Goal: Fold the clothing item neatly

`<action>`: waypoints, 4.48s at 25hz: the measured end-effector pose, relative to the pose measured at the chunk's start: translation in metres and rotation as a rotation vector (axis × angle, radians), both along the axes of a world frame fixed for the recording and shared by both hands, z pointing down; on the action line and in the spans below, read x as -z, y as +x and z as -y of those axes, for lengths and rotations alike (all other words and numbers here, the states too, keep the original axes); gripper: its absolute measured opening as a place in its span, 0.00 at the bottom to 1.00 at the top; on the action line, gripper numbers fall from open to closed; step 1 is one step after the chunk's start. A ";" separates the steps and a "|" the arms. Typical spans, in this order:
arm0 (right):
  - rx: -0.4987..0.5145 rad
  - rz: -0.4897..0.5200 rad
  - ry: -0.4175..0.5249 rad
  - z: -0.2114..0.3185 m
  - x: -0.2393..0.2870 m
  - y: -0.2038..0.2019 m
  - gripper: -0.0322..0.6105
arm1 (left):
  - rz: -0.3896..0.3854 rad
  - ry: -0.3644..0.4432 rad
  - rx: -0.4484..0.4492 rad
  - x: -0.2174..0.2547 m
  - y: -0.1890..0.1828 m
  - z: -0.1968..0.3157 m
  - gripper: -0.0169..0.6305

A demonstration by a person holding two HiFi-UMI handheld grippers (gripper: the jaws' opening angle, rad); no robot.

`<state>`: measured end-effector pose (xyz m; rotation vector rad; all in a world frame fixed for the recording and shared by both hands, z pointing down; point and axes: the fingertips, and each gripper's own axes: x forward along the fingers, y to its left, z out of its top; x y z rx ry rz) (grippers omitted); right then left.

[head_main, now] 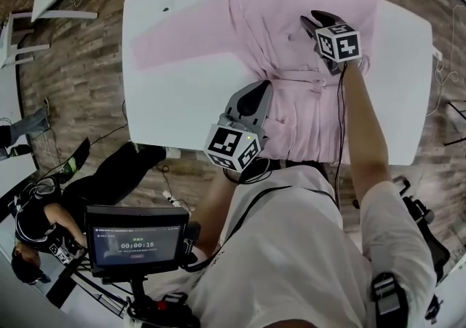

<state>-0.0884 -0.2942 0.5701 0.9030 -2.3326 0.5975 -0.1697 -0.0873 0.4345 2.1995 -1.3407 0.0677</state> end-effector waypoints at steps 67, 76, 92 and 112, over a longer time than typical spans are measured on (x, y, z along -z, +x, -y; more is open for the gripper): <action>0.029 -0.086 0.075 -0.004 0.024 0.117 0.06 | 0.181 0.038 0.041 -0.055 0.004 0.125 0.03; -0.063 -0.235 0.044 0.044 -0.028 0.192 0.06 | 0.239 -0.072 0.104 -0.101 0.014 0.155 0.03; -0.121 -0.167 0.107 0.084 -0.005 0.224 0.06 | 0.445 -0.133 0.104 -0.112 0.014 0.160 0.03; -0.011 -0.173 0.111 0.098 -0.002 0.232 0.06 | 0.332 -0.366 0.052 -0.149 0.021 0.147 0.03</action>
